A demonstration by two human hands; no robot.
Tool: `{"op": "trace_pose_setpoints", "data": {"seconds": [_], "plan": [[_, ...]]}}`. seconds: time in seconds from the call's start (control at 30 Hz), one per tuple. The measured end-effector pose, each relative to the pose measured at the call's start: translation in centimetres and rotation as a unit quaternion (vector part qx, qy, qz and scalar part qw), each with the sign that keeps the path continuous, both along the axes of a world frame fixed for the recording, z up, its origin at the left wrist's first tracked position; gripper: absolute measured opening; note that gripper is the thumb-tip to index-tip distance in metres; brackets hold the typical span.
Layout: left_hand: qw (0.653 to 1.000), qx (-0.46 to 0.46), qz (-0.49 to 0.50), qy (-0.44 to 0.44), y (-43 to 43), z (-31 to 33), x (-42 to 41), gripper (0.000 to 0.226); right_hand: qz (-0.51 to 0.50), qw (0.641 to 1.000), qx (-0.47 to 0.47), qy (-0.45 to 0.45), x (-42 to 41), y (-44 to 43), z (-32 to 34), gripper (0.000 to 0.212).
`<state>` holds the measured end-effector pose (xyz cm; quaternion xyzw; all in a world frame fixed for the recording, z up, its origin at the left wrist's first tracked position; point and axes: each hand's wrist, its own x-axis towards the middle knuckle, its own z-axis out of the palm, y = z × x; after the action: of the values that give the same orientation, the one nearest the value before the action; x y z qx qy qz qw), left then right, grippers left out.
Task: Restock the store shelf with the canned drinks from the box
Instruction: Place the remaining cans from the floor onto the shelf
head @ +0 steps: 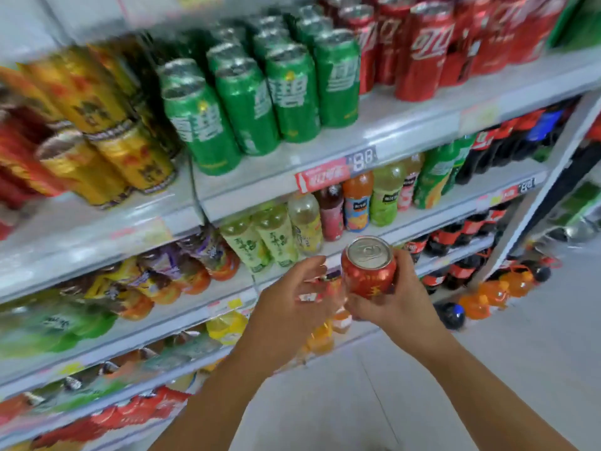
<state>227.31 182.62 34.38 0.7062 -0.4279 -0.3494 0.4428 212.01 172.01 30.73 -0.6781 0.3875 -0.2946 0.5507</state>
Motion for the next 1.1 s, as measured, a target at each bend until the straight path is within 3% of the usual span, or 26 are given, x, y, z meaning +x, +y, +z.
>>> {"op": "trace_pose_setpoints", "data": {"seconds": [0.1, 0.23, 0.47, 0.6, 0.8, 1.1], "plan": [[0.990, -0.044, 0.076, -0.107, 6.4, 3.6, 4.5, 0.048, 0.051, 0.998, -0.016, -0.044, 3.9, 3.3, 4.7, 0.064], [0.952, -0.081, 0.168, -0.244, 13.9, 6.7, 11.1, 0.043, 0.088, 0.992, -0.045, -0.082, 10.3, 8.6, 9.1, 0.059], [0.829, -0.126, 0.280, -0.467, 22.9, 8.7, 25.5, 0.062, 0.092, 0.983, -0.109, -0.120, 22.4, 16.3, 13.5, 0.061], [0.805, -0.113, 0.283, -0.509, 24.8, 7.4, 30.9, 0.064, 0.080, 0.981, -0.130, -0.119, 28.1, 18.4, 14.8, 0.059], [0.800, -0.089, 0.295, -0.514, 25.8, 2.4, 34.5, 0.065, 0.084, 0.981, -0.148, -0.088, 34.5, 18.9, 14.7, 0.069], [0.800, -0.071, 0.260, -0.536, 26.1, 1.0, 36.0, 0.063, 0.037, 0.983, -0.177, -0.032, 39.2, 16.7, 14.1, 0.082]]}}
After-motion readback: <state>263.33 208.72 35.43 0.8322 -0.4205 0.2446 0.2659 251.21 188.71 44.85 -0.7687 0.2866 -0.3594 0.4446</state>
